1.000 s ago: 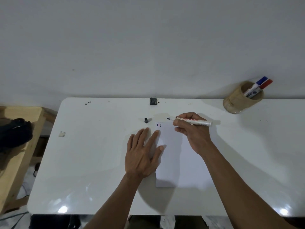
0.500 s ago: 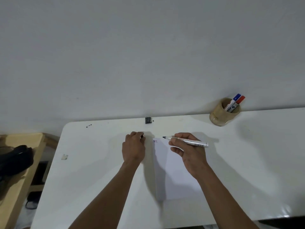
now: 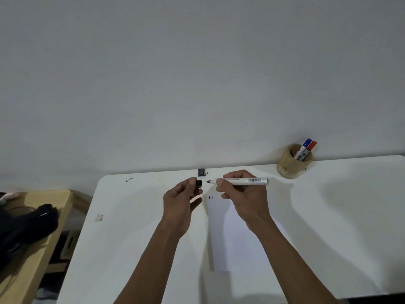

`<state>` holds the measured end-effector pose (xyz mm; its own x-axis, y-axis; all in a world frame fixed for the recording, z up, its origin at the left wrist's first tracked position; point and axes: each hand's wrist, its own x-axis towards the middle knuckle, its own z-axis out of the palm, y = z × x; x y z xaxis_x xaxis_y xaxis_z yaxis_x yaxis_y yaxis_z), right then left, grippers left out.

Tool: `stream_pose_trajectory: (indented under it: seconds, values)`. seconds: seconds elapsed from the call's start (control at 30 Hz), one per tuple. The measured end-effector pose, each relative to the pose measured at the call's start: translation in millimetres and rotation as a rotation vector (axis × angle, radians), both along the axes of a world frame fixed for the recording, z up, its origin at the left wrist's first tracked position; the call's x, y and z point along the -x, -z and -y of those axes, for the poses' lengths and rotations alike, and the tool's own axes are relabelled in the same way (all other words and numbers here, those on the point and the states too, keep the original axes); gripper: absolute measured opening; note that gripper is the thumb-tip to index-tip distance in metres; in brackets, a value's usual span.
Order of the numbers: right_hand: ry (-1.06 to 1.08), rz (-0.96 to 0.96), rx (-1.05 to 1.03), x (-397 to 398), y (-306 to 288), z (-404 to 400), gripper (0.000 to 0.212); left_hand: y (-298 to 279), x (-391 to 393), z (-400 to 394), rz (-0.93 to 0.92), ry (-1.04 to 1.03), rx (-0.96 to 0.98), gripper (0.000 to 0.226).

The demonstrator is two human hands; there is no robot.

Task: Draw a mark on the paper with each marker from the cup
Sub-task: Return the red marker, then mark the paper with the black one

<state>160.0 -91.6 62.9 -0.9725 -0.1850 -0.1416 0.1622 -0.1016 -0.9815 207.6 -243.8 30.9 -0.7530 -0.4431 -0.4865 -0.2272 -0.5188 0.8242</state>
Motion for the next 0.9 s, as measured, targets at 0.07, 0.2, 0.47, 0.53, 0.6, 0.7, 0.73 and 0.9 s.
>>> stream_pose_trajectory:
  seconds: [0.07,0.2,0.47,0.53,0.6,0.7,0.73,0.9]
  values:
    - [0.004,-0.025,-0.015,-3.2,-6.3,3.2,0.015,-7.2,-2.5,-0.7,-0.023,-0.005,-0.068,0.023]
    - [0.018,-0.04,-0.026,-11.0,-11.2,3.9,0.015,-14.2,-9.1,-4.5,-0.056,-0.01,-0.121,0.022]
    - [0.013,-0.046,-0.06,-23.3,-9.0,2.1,0.014,-22.3,-18.9,-15.8,-0.084,0.036,-0.075,0.015]
    - [0.014,-0.051,-0.076,-24.5,-7.7,1.1,0.014,-24.3,-20.5,-18.9,-0.096,0.043,-0.074,0.014]
    - [0.018,-0.048,-0.086,-25.4,-7.2,0.0,0.015,-26.0,-21.5,-21.4,-0.106,0.038,-0.082,0.014]
    - [0.033,-0.031,-0.068,-26.5,-8.6,-2.3,0.015,-27.9,-22.4,-23.9,-0.137,0.041,-0.084,0.015]
    - [0.036,-0.029,-0.065,-26.7,-9.7,-3.0,0.015,-28.0,-22.6,-24.7,-0.145,0.044,-0.08,0.015]
    - [0.051,-0.002,-0.036,-27.5,-10.8,-7.6,0.018,-26.9,-23.0,-28.7,-0.163,0.029,-0.059,0.018]
